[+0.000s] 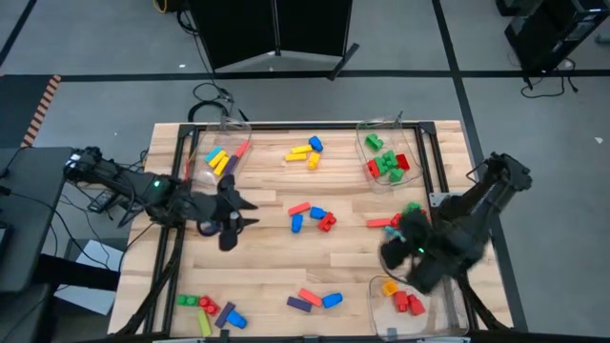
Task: Sort blocks by size
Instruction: Put the red 2 stud game piece into the top right transparent bin
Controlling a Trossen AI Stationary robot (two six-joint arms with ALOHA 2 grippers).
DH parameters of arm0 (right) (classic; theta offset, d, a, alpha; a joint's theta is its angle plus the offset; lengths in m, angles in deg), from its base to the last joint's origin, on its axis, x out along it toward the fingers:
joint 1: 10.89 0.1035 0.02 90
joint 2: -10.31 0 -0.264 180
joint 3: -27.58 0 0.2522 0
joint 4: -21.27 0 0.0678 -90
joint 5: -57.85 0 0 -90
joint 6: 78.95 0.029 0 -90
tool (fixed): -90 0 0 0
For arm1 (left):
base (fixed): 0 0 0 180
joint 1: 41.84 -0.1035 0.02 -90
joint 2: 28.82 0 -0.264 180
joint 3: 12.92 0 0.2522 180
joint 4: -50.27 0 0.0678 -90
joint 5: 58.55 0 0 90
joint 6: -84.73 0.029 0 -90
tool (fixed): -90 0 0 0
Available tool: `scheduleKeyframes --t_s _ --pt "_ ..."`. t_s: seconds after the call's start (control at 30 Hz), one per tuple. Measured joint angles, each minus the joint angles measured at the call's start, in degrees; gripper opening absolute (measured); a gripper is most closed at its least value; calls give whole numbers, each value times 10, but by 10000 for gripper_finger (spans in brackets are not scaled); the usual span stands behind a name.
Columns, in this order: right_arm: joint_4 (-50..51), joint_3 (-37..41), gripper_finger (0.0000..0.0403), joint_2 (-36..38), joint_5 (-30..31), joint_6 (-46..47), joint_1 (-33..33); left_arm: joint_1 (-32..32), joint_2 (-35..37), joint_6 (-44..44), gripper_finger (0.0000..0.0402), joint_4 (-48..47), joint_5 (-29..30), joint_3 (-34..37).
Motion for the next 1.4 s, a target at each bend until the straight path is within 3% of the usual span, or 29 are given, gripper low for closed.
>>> scheduleKeyframes --t_s 0.2,0.37,0.63,0.77,0.93,1.13,1.27,1.4 --pt "-25 1 215 -27 17 -139 -93 50 0 -95 139 -80 -6 0" --pt "-64 2 216 -43 22 -232 -140 81 0 -171 104 -151 -45 0" --pt "-79 2 215 -59 54 -281 -175 82 0 -227 88 -101 -55 4" --pt "-89 2 216 -59 57 -280 -181 81 0 -190 89 -82 -38 4" --pt "-91 2 215 -59 57 -278 -181 69 0 -170 125 -129 -18 4" --pt "-95 2 217 -59 58 -232 -181 56 0 -156 217 -171 -17 5" --pt "-99 2 216 -59 58 -192 -181 56 0 -145 262 -172 -62 5" --pt "-103 2 215 -59 58 -165 -181 56 0 -89 278 -200 -73 5"
